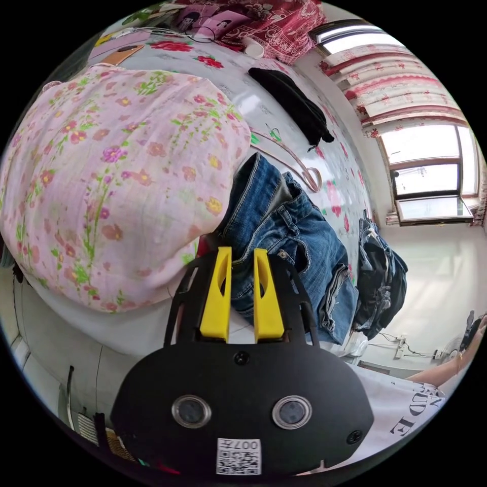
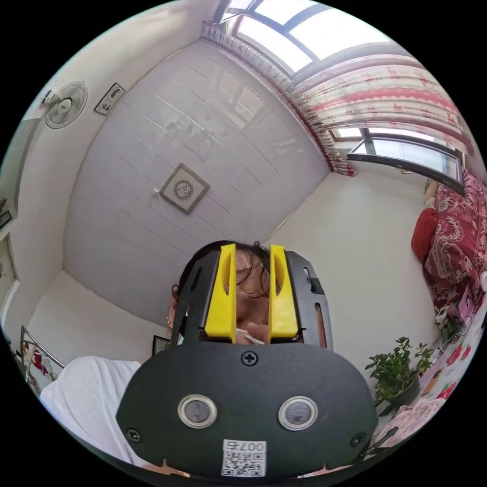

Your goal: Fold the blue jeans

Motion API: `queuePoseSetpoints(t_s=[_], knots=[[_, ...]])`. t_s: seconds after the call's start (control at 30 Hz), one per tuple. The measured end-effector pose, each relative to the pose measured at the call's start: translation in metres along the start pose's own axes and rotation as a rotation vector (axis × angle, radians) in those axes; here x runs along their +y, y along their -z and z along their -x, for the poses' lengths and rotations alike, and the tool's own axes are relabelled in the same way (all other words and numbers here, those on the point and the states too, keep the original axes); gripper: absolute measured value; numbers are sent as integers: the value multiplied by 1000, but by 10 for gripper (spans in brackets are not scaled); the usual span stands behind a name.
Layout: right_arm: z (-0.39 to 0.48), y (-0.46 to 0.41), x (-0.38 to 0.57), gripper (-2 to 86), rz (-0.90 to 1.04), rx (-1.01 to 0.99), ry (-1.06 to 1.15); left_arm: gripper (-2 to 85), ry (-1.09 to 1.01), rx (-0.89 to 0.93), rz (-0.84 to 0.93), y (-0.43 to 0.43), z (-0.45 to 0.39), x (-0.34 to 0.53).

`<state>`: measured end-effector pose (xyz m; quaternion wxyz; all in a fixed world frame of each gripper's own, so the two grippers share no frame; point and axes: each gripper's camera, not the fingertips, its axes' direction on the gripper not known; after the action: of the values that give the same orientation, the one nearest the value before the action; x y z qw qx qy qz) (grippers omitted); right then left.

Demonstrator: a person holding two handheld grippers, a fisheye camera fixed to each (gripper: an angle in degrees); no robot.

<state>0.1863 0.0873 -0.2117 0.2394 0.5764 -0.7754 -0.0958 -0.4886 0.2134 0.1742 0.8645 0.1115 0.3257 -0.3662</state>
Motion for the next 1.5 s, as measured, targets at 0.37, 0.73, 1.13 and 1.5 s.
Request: queuePoseSetpoints(t_s=[0.37, 0.73, 1.13, 1.5], knots=[[15, 140, 32, 79, 253, 1257, 60, 59, -243, 165, -128, 51, -74, 6], [46, 186, 68, 104, 341, 1790, 47, 74, -1215, 364, 269, -45, -414, 111], [-6, 302, 87, 147, 400, 1820, -456, 139, -702, 70, 429, -127, -301, 50], [-79, 348, 60, 98, 520, 1613, -840, 137, -673, 78, 654, -232, -327, 24]])
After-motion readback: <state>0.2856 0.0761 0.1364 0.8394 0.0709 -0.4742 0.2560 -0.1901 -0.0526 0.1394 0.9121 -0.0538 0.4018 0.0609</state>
